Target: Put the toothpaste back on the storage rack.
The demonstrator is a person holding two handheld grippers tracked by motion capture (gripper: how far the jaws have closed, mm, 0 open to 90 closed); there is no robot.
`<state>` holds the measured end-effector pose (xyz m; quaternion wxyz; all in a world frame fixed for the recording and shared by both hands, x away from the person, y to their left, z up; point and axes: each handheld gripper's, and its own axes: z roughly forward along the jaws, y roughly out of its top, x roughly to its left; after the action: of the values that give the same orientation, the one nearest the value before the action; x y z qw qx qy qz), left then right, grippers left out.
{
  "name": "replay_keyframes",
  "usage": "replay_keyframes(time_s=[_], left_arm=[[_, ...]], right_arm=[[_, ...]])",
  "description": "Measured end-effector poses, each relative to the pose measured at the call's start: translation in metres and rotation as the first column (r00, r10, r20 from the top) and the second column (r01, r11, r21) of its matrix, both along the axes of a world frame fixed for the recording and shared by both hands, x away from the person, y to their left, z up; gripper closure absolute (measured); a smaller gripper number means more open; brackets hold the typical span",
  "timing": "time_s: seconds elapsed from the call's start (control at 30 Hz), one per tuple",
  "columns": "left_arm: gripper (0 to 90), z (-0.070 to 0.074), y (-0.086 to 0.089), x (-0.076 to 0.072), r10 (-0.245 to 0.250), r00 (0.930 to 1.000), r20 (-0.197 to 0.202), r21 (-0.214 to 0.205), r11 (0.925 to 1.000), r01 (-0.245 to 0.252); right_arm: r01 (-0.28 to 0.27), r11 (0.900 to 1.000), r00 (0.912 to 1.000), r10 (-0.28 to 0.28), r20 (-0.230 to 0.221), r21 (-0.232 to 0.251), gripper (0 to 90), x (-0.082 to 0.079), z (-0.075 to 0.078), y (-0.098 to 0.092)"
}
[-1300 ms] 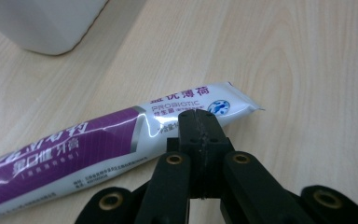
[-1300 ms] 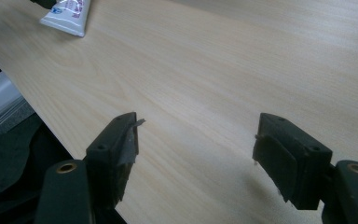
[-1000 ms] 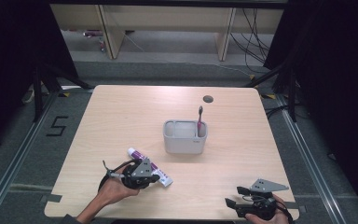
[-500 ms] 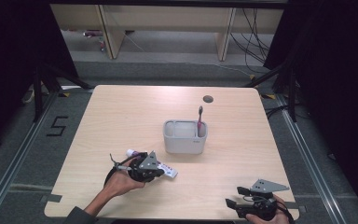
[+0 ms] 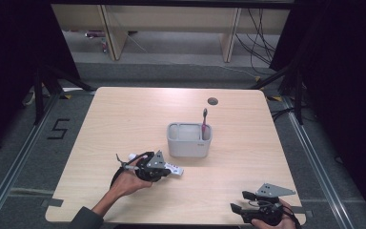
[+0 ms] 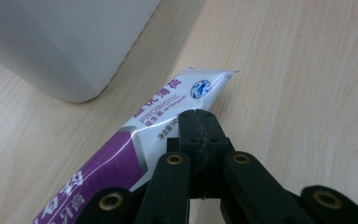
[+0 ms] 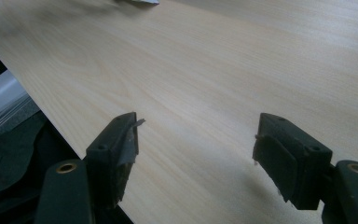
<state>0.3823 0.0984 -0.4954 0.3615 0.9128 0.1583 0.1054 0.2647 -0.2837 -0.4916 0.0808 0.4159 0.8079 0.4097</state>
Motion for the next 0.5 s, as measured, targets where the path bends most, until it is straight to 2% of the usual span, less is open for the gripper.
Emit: replay_keyframes(time_s=[0.03, 0.07, 0.1, 0.13, 0.2, 0.3, 0.33, 0.4, 0.5], left_arm=[[89.8, 0.002, 0.002, 0.001, -0.018, 0.9998, 0.011, 0.031, 0.9994, 0.018], [89.8, 0.002, 0.001, 0.0, -0.012, 0.9999, 0.008, 0.021, 0.9997, 0.011], [89.8, 0.002, 0.0, -0.001, 0.002, 1.0, 0.001, -0.013, 0.9999, -0.002], [89.7, 0.005, 0.002, -0.001, -0.007, 0.9999, 0.008, 0.006, 1.0, 0.007], [89.6, 0.01, 0.006, -0.001, -0.006, 1.0, 0.003, -0.003, 1.0, 0.006], [88.7, 0.018, 0.011, 0.0, -0.008, 0.9999, 0.011, 0.011, 0.9999, 0.007], [88.3, 0.021, 0.014, 0.002, -0.015, 0.9998, 0.014, 0.026, 0.9996, 0.015], [87.7, 0.024, 0.018, 0.004, -0.004, 0.9999, 0.015, 0.017, 0.9998, 0.004], [86.3, 0.029, 0.025, 0.008, -0.011, 0.9998, 0.015, 0.045, 0.9989, 0.01]], right_arm=[[-0.003, 1.0, 1.0, 0.003, -0.005, 0.008, 30.5, 0.0, 0.0, 0.0], [-0.003, 1.0, 1.0, 0.003, -0.008, 0.007, 30.5, 0.0, 0.0, 0.0], [-0.004, 0.9999, 1.0, 0.004, -0.003, 0.01, 30.5, 0.0, -0.001, 0.0], [-0.004, 0.9999, 1.0, 0.004, -0.004, 0.009, 30.5, 0.0, 0.0, 0.0], [-0.001, 0.9999, 1.0, 0.001, -0.002, 0.013, 30.5, 0.0, -0.001, 0.0], [0.005, 0.9999, 0.9999, -0.005, -0.012, 0.013, 30.5, 0.0, -0.001, 0.0], [-0.003, 0.9999, 1.0, 0.003, -0.003, 0.012, 30.5, 0.0, -0.001, 0.0], [-0.004, 1.0, 1.0, 0.004, -0.003, 0.001, 30.5, 0.0, 0.0, 0.0], [-0.005, 1.0, 1.0, 0.005, -0.003, -0.001, 30.5, 0.0, 0.0, 0.0]])
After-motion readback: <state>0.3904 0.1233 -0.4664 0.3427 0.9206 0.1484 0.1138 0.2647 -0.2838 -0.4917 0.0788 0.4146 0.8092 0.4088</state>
